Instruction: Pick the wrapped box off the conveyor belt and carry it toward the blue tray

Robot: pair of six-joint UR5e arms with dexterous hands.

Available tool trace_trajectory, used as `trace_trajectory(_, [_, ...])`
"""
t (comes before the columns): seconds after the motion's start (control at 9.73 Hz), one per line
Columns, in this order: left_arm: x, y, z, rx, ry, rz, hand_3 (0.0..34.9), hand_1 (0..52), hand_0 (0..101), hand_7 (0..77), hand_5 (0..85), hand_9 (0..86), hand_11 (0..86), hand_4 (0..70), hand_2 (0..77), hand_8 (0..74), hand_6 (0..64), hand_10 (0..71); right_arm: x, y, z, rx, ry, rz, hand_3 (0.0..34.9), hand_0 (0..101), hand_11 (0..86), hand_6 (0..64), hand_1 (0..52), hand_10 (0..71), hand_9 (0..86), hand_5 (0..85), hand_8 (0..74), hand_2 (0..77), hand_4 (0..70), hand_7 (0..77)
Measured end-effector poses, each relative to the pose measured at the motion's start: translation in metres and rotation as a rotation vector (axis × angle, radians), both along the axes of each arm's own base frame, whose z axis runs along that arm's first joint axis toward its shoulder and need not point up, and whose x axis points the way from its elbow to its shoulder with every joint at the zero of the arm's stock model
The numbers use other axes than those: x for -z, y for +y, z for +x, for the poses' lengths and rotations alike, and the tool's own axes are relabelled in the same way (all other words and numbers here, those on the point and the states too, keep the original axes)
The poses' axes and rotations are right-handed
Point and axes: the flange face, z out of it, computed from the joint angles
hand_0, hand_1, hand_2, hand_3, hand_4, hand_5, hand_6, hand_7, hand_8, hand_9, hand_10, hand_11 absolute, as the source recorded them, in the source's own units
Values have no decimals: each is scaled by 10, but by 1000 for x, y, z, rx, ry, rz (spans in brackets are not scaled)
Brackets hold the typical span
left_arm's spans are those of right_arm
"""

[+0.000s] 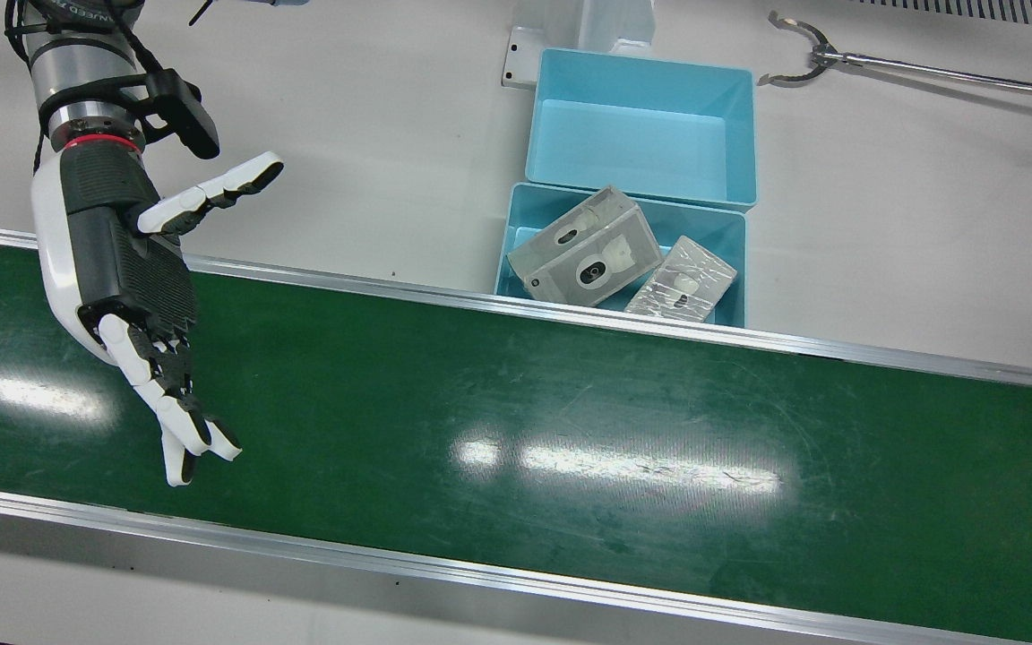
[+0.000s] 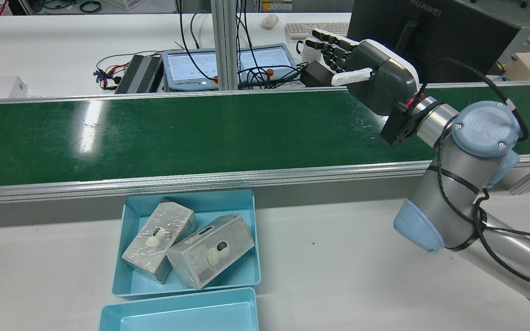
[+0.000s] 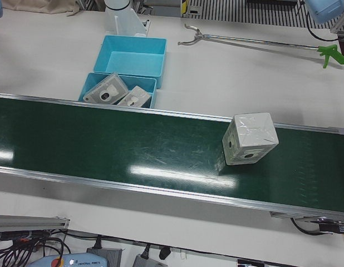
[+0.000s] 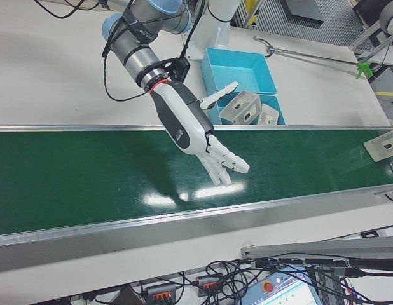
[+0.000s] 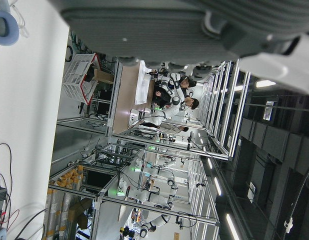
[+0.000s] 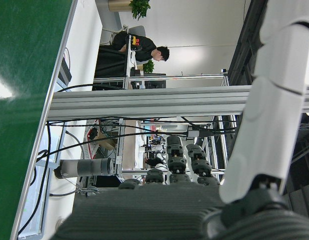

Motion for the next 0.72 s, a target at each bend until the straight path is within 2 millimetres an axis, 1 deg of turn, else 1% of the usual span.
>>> trace_trajectory(0.41, [0,0,0,0,0,0,0,0,0,5,11,5,5,0,5,11,5,5,-3,1,-5,5,8,-3,2,450,16,44,93,0,11,71,27,44,104,125])
trace_trajectory(0.51, [0,0,0,0,0,0,0,0,0,5,11,5,5,0,5,5,5,0,-4,0,-7,7,9,-6,2,450,16,44,93,0,11,71,27,44,115,125])
trace_trajectory(0.62, [0,0,0,0,0,0,0,0,0,5,11,5,5,0,5,5,5,0,-6,-1,-10,8,13,-11,2,451,16,49,131,0,11,76,27,76,87,136])
trace_trajectory(0.72, [0,0,0,0,0,0,0,0,0,5,11,5,5,0,5,5,5,5,-9,-6,-15,11,12,-12,2,460,16,60,120,0,11,87,27,82,76,136])
